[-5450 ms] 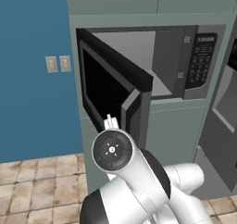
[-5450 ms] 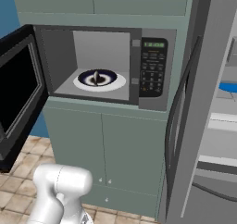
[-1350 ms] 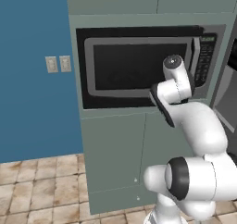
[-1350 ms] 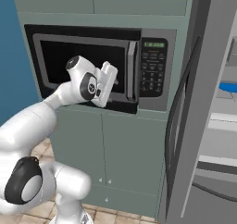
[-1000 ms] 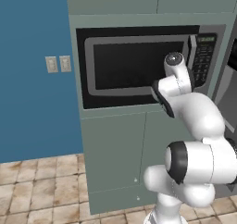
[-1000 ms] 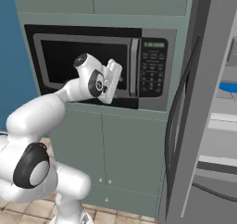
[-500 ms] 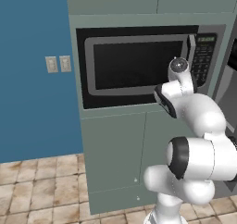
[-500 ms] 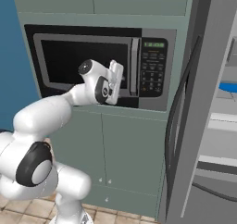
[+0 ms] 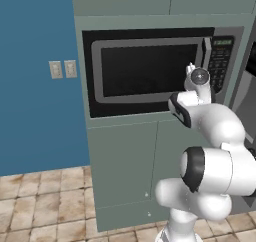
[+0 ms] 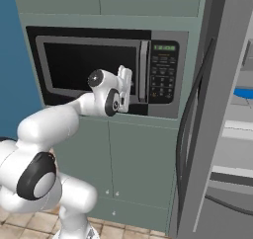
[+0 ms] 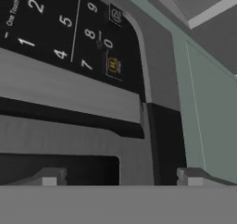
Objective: Transport the fish from the fridge to the microwave and turn on the microwave.
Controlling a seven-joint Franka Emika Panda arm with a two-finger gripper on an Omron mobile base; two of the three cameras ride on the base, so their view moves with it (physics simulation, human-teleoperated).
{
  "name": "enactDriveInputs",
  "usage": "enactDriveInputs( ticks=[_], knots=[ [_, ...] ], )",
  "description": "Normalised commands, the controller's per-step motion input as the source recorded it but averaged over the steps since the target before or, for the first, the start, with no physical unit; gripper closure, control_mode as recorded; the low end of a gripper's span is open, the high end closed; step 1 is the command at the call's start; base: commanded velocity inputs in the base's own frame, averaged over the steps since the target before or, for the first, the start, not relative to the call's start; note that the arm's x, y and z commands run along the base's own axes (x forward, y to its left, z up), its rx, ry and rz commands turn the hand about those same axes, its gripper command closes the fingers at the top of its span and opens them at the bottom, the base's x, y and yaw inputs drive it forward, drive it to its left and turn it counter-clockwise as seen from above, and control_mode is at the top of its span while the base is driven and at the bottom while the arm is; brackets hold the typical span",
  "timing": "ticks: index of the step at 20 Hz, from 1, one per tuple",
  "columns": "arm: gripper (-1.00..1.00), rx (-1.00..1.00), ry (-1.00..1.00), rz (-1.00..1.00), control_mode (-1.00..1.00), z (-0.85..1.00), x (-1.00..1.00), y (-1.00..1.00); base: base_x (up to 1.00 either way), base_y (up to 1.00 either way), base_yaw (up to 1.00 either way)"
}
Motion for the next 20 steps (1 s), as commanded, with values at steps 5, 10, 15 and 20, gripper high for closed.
enactDriveInputs(
  ticks=[5, 10, 15, 20],
  knots=[
    [-1.0, 0.01, 0.0, 0.0, -1.0, 0.01, -0.04, 0.0, 0.0, 0.0, 0.0],
    [-1.0, 0.02, 0.0, 0.01, -1.0, 0.02, -0.12, 0.0, 0.0, 0.0, 0.0],
    [-1.0, 0.02, 0.0, 0.03, -1.0, 0.0, -0.15, 0.0, 0.0, 0.0, 0.0],
    [-1.0, 0.05, 0.0, 0.04, -1.0, 0.0, -0.18, 0.04, 0.0, 0.0, 0.0]
  ],
)
